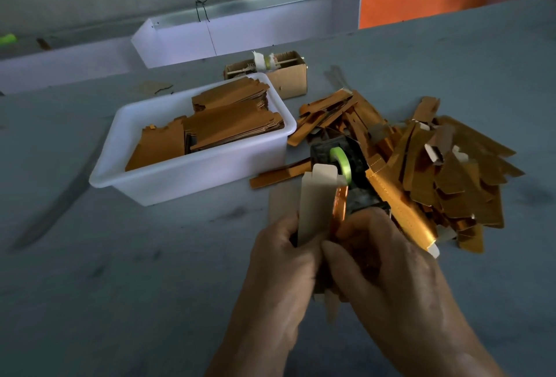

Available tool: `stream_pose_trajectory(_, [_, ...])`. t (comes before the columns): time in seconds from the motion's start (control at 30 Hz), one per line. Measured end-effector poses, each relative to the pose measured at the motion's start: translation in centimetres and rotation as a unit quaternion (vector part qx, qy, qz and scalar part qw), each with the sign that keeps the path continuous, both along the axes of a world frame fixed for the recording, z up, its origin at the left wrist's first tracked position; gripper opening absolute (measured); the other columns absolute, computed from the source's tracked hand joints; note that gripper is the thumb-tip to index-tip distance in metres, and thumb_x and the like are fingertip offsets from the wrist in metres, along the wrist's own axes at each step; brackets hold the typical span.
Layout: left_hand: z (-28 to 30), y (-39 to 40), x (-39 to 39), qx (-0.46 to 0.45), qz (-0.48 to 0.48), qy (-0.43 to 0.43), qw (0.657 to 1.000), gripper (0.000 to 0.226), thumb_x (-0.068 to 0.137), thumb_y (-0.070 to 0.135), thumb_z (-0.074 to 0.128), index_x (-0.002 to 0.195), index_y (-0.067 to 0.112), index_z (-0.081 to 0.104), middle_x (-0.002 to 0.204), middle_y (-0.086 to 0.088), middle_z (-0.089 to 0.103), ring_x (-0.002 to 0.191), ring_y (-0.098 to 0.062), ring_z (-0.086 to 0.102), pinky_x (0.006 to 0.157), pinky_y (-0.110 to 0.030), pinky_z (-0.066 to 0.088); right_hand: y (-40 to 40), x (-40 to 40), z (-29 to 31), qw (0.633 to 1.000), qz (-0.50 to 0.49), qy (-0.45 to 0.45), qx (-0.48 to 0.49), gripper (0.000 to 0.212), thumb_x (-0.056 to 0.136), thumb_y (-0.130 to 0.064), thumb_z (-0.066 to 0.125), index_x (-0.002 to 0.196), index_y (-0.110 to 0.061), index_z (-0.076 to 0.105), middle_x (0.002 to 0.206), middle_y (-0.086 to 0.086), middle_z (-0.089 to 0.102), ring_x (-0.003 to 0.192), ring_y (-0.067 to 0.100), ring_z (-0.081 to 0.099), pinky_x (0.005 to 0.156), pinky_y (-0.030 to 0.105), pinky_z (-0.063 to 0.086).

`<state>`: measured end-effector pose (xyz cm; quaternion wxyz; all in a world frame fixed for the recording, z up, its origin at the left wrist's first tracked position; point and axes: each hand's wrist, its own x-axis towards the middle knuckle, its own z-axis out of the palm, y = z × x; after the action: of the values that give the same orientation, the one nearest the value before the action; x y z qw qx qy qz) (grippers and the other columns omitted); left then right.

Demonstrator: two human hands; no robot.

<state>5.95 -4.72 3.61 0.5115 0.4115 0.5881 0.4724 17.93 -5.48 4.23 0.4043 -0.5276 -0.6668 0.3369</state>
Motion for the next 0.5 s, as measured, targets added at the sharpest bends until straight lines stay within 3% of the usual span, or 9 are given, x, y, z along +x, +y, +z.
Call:
stream_pose_trajectory(0.07, [0.2,-0.2,-0.5,-0.006,-0.052,-0.024,0.998,0.016,0.079,0.035,0.068,0.084,0.02,0.074,0.081,-0.012,0.073,0.069,-0.02,0.068,0.055,-0.027,0.051,0.2,0.3,0.2,0.998,0.033,0.05,-0.032,0.033,0.068,-0.059,0.048,0.085,-0.031,0.055,0.072,-0.009,0.068,0.067,0.001,0.067,0.062,0.02,0.055])
stream_pose_trajectory(0.13, [0.3,-0.3,-1.0,0.006,-0.086,-0.024,0.996,0.023,0.083,0.042,0.067,0.084,0.021,0.074,0.08,-0.006,0.073,0.073,-0.016,0.068,0.064,-0.031,0.053,0.5,0.5,0.0,0.997,0.038,0.053,-0.04,0.02,0.075,-0.045,0.055,0.085,-0.028,0.058,0.075,-0.013,0.07,0.067,0.002,0.067,0.063,0.02,0.056])
stream_pose_trajectory(0.23, [0.2,-0.4,-1.3,0.042,-0.085,0.023,0.995,0.013,0.089,0.025,0.065,0.08,0.021,0.073,0.069,0.003,0.07,0.064,-0.006,0.066,0.057,-0.017,0.048,0.6,0.6,-0.3,0.995,0.045,0.053,-0.072,0.004,0.082,-0.025,0.059,0.085,-0.028,0.061,0.073,-0.014,0.07,0.067,0.002,0.067,0.063,0.02,0.056])
stream_pose_trajectory(0.27, [0.1,-0.5,-1.4,0.039,-0.085,0.032,0.995,0.015,0.091,0.021,0.062,0.081,0.023,0.074,0.069,0.004,0.07,0.064,-0.005,0.065,0.057,-0.016,0.047,0.6,0.6,-0.2,0.994,0.037,0.058,-0.083,0.004,0.081,-0.028,0.063,0.084,-0.028,0.061,0.072,-0.013,0.07,0.066,0.001,0.067,0.061,0.019,0.055])
stream_pose_trajectory(0.4, [0.4,-0.8,-1.5,-0.011,-0.128,-0.025,0.991,0.016,0.089,0.021,0.061,0.09,0.025,0.077,0.081,0.004,0.075,0.077,-0.007,0.07,0.064,-0.018,0.049,1.0,1.5,-0.6,0.994,-0.066,0.042,-0.079,0.044,0.051,-0.064,0.057,0.084,-0.035,0.057,0.075,-0.012,0.065,0.071,-0.002,0.061,0.056,0.017,0.049])
stream_pose_trajectory(0.5, [0.6,-1.0,-1.2,-0.024,-0.164,-0.032,0.986,0.016,0.087,0.024,0.062,0.097,0.025,0.075,0.09,0.003,0.076,0.089,-0.009,0.071,0.074,-0.02,0.05,1.2,1.5,-0.6,0.972,0.0,0.155,-0.178,0.041,0.054,-0.054,0.061,0.083,-0.028,0.068,0.077,-0.005,0.07,0.074,0.008,0.066,0.076,0.035,0.055])
